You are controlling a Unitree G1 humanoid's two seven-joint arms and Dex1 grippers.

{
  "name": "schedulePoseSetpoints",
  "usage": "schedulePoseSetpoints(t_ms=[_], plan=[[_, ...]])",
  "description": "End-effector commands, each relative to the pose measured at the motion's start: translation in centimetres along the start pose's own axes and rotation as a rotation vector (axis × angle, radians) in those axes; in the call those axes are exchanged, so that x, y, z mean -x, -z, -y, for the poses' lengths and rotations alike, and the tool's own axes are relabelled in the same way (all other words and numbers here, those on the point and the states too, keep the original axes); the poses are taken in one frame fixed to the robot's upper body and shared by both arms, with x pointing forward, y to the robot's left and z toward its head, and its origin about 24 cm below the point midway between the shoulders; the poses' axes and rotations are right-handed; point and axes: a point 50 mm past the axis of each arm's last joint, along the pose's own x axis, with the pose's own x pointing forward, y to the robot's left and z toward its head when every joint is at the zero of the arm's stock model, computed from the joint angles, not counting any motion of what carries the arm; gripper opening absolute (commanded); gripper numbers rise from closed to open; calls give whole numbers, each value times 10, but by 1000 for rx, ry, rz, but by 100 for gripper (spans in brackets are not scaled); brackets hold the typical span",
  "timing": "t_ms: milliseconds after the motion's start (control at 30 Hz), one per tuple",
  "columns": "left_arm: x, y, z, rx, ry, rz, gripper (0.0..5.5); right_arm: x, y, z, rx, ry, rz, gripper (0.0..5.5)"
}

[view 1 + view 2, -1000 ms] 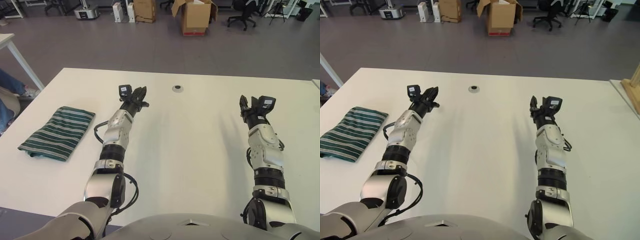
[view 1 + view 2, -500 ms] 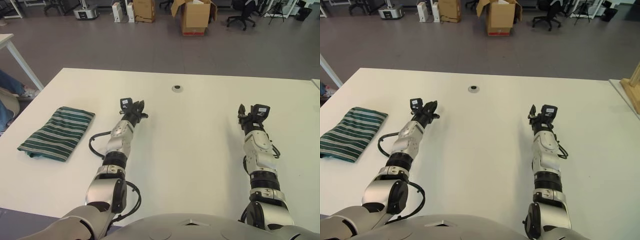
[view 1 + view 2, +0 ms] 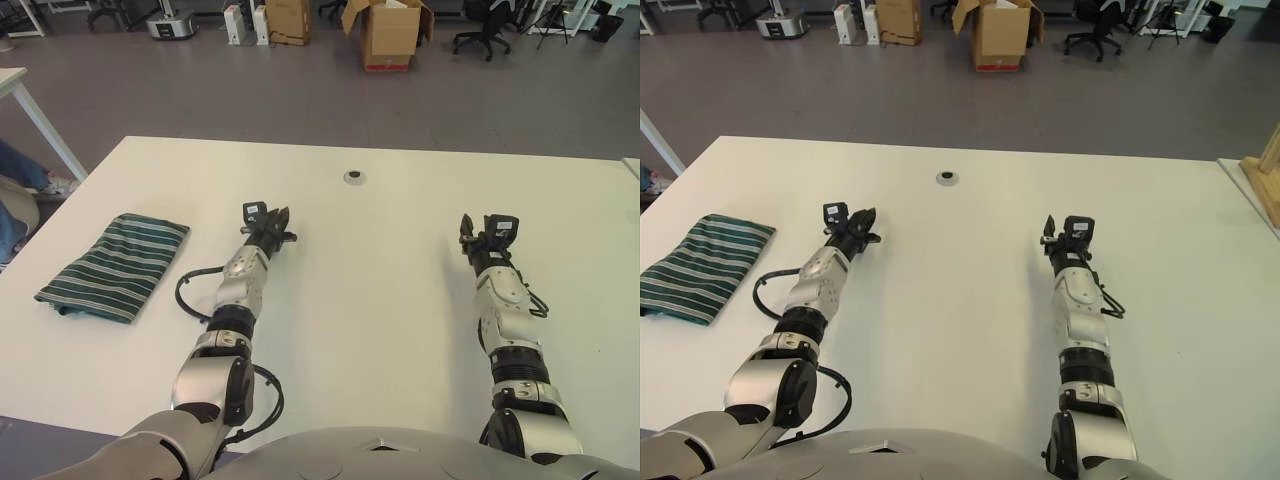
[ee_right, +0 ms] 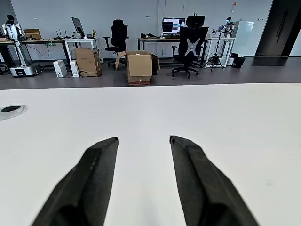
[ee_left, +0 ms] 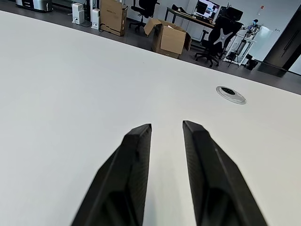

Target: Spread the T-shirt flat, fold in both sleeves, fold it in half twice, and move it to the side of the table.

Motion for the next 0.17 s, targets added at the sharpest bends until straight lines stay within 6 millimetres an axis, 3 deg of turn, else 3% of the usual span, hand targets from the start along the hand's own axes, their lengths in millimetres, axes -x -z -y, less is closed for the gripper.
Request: schedulePoseSetpoints(t_ms=[33, 167], plan=[[-4, -17, -3, -1, -29, 67, 121, -1, 1, -3, -35, -15, -6, 206], [0, -20, -4, -18, -7, 90, 121, -6, -7, -10, -46, -85, -9, 206]])
